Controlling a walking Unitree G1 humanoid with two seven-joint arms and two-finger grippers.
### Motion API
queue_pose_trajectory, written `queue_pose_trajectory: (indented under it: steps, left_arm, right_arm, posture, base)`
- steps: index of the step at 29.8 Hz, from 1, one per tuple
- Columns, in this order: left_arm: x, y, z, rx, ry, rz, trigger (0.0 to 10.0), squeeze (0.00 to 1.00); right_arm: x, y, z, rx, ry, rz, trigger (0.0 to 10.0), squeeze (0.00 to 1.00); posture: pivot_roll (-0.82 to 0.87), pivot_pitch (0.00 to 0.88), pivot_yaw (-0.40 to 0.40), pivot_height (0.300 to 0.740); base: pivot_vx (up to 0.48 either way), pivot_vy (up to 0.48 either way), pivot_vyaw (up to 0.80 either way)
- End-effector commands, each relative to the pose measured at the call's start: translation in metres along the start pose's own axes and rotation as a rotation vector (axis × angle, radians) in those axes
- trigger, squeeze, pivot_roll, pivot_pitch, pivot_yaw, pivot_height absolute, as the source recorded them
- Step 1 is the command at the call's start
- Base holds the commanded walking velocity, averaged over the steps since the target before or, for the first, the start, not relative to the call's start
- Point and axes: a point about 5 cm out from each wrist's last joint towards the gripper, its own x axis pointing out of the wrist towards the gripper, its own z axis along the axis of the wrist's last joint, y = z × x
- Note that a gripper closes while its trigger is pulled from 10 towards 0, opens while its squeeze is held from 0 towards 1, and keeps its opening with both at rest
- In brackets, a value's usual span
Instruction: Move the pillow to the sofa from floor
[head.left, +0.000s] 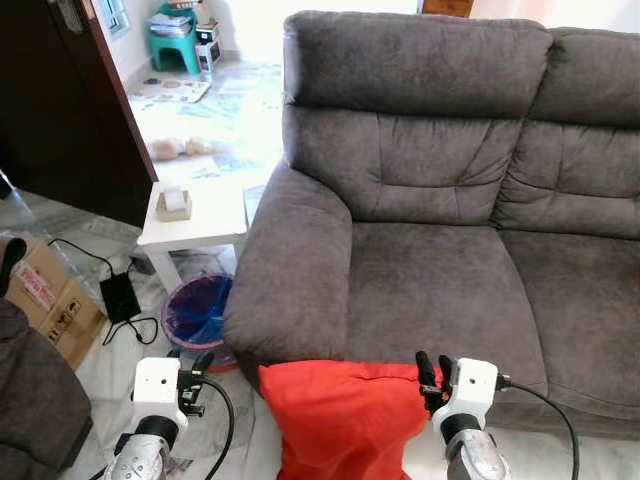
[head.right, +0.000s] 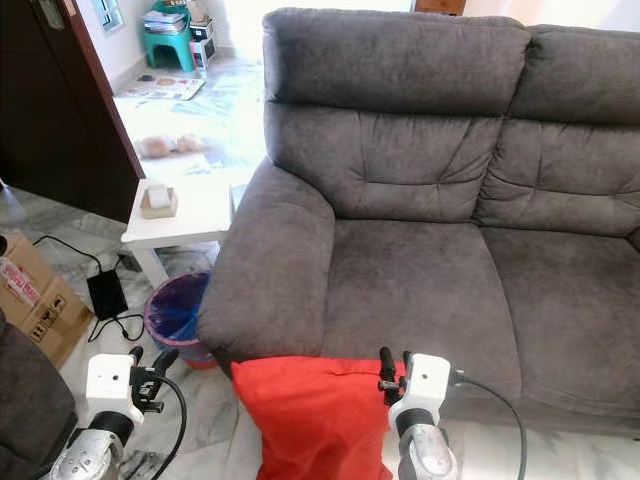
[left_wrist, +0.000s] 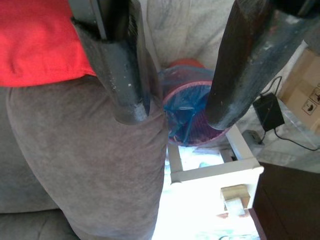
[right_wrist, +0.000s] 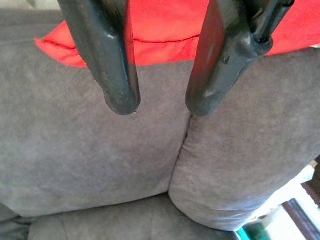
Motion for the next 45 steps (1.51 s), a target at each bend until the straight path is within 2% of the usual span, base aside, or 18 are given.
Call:
queue_pose_trajectory:
  steps: [1, 7, 14, 20, 24, 27, 36, 45]
  left_arm:
    - [-0.0015, -0.0010, -0.0016, -0.013, 0.013, 0.004, 10.0, 0.00]
    - [-0.0003, -0.0011, 0.0000, -0.022, 0.007, 0.009, 10.0, 0.00]
    - [-0.0011, -0.0015, -0.0005, -0.030, 0.008, 0.004, 10.0, 0.00]
    - [-0.0019, -0.0012, -0.0001, -0.040, 0.001, 0.010, 10.0, 0.00]
    - [-0.0016, -0.0010, 0.0015, -0.015, -0.006, 0.004, 10.0, 0.00]
    - [-0.0016, -0.0008, 0.0016, -0.012, -0.004, 0.009, 10.0, 0.00]
    - [-0.0004, -0.0025, 0.0025, -0.022, -0.001, -0.013, 10.0, 0.00]
    - [-0.0007, -0.0023, 0.0022, -0.022, 0.006, -0.011, 10.0, 0.00]
  right_arm:
    - [-0.0028, -0.0043, -0.0017, -0.037, 0.006, -0.003, 10.0, 0.00]
    - [-0.0014, -0.0043, -0.0013, -0.031, 0.016, 0.006, 10.0, 0.00]
    - [-0.0004, -0.0050, 0.0009, 0.001, 0.007, 0.004, 10.0, 0.00]
    - [0.0003, -0.0087, 0.0013, -0.014, 0.020, 0.007, 10.0, 0.00]
    - [0.0008, -0.0095, 0.0030, -0.030, 0.015, 0.011, 10.0, 0.00]
    - [0.0015, -0.0076, 0.0042, -0.054, 0.013, 0.035, 10.0, 0.00]
    - [0.0006, -0.0070, 0.0021, -0.013, 0.017, 0.025, 10.0, 0.00]
    - [-0.0002, -0.0068, 0.0018, -0.006, 0.014, 0.042, 10.0, 0.00]
  posture:
    - [0.05, 0.103, 0.003, 0.740]
    - [0.05, 0.103, 0.001, 0.740]
    - [0.05, 0.104, -0.002, 0.740]
    - [0.05, 0.103, -0.004, 0.740]
    - [0.05, 0.104, -0.004, 0.740]
    - [0.05, 0.104, -0.004, 0.740]
    - [0.05, 0.104, -0.002, 0.740]
    - [0.05, 0.104, -0.004, 0.740]
  base:
    - [0.000, -0.461, 0.80]
    - [0.000, -0.304, 0.73]
    - [0.000, 0.000, 0.00]
    - [0.000, 0.000, 0.00]
    - [0.000, 0.000, 0.00]
    - [0.000, -0.461, 0.80]
    - [0.000, -0.418, 0.24]
    - [0.000, 0.000, 0.00]
